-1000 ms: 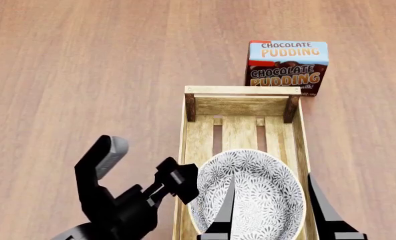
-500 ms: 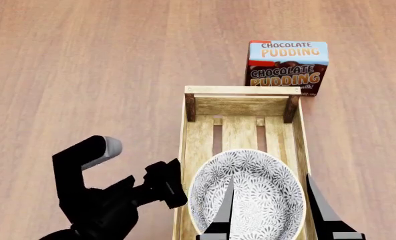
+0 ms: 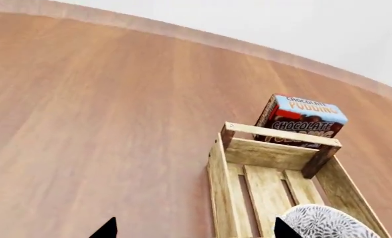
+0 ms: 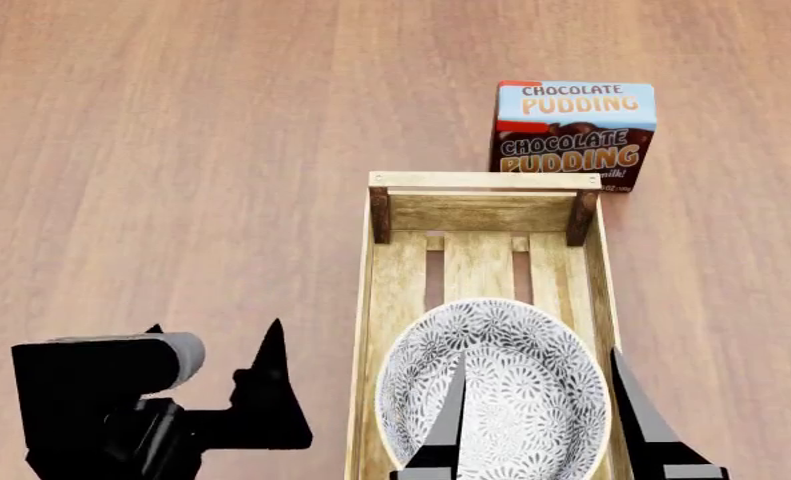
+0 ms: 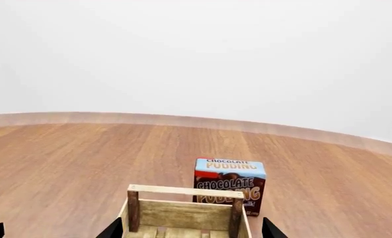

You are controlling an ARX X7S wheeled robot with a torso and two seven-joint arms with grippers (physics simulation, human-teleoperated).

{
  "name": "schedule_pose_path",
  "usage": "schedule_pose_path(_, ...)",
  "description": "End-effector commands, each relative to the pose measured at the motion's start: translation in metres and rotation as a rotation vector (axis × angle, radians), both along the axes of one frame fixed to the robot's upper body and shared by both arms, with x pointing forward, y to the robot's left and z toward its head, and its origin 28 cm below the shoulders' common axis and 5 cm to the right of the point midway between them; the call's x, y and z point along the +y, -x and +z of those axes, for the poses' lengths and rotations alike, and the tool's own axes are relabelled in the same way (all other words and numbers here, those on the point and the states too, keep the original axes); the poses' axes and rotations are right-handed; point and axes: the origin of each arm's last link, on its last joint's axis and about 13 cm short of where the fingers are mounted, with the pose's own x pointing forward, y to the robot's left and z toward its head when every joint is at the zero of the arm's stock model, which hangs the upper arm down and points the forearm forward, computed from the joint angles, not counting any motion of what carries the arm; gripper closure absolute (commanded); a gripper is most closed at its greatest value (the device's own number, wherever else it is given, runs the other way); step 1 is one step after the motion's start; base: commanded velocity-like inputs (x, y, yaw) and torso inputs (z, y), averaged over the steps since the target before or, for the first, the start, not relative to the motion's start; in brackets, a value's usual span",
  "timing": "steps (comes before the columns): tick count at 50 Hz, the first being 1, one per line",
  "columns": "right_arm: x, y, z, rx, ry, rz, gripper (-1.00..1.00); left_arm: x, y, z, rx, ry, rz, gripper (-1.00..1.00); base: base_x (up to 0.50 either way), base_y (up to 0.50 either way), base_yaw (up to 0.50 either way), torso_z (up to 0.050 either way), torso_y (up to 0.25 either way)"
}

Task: Pick up the bowl on the left and put it in the tray.

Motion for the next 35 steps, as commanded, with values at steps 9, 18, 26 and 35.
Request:
schedule_pose_path(9, 0.000, -0.001, 0.002, -0.013, -0.012, 0.016, -1.00, 0.014, 0.032, -0.007, -0.148, -0.114, 0.069, -1.00, 0.00, 0.00, 0.00, 0.000, 0.000)
schedule_pose_path(18, 0.000, 0.000, 0.002, -0.014, -0.012, 0.016, -1.00, 0.018, 0.045, -0.017, -0.159, -0.157, 0.105, -1.00, 0.00, 0.00, 0.00, 0.000, 0.000)
schedule_pose_path(26, -0.004, 0.000, 0.003, -0.018, -0.016, 0.002, -1.00, 0.023, 0.050, -0.019, -0.176, -0.186, 0.142, -1.00, 0.00, 0.00, 0.00, 0.000, 0.000)
schedule_pose_path(35, -0.004, 0.000, 0.001, -0.013, -0.016, 0.000, -1.00, 0.023, 0.052, -0.016, -0.200, -0.220, 0.141, -1.00, 0.00, 0.00, 0.00, 0.000, 0.000)
